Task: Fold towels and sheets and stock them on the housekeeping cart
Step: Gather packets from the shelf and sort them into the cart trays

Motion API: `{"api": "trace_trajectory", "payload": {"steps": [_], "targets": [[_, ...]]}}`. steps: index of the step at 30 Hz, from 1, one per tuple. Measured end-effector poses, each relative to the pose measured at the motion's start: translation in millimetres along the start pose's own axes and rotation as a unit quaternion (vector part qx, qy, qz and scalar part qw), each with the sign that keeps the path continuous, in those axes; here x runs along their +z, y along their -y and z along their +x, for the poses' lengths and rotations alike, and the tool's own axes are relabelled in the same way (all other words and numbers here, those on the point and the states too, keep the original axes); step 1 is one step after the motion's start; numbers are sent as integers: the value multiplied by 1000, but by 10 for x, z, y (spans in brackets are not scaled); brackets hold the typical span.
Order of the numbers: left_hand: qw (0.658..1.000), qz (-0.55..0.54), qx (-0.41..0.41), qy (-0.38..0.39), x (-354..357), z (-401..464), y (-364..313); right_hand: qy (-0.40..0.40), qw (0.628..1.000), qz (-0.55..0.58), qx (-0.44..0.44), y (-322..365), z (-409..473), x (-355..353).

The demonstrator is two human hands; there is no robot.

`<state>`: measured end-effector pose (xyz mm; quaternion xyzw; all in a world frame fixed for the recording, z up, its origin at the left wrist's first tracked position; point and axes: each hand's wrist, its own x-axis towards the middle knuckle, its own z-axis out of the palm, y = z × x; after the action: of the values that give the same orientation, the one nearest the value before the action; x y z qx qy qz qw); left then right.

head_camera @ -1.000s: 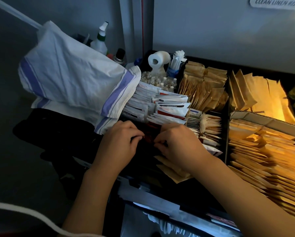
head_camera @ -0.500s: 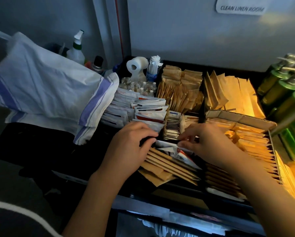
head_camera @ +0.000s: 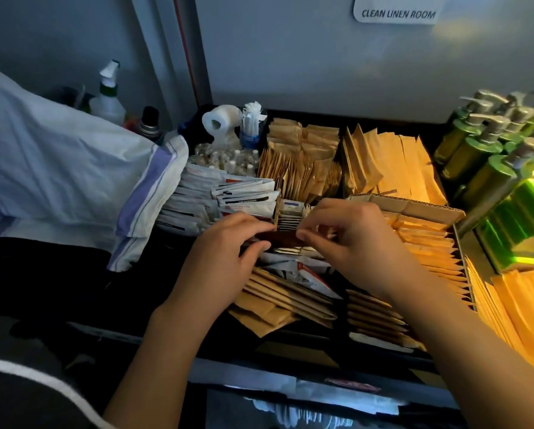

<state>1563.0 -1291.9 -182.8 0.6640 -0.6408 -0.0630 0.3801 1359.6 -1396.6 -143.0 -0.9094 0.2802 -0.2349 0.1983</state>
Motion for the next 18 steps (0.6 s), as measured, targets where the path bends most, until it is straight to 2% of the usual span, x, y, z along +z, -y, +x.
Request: {"api": "trace_trajectory", "payload": {"steps": [5, 11, 18], "targets": [[997, -5, 9, -74, -253, -92, 70, -3, 998, 63, -17, 189, 152, -4], [993, -38, -17, -113, -495, -265, 249, 31, 993, 112, -33, 317, 334, 301], [975, -122, -114, -149, -527, -499, 455, 51, 992, 103, -54, 426, 478, 609]]}}
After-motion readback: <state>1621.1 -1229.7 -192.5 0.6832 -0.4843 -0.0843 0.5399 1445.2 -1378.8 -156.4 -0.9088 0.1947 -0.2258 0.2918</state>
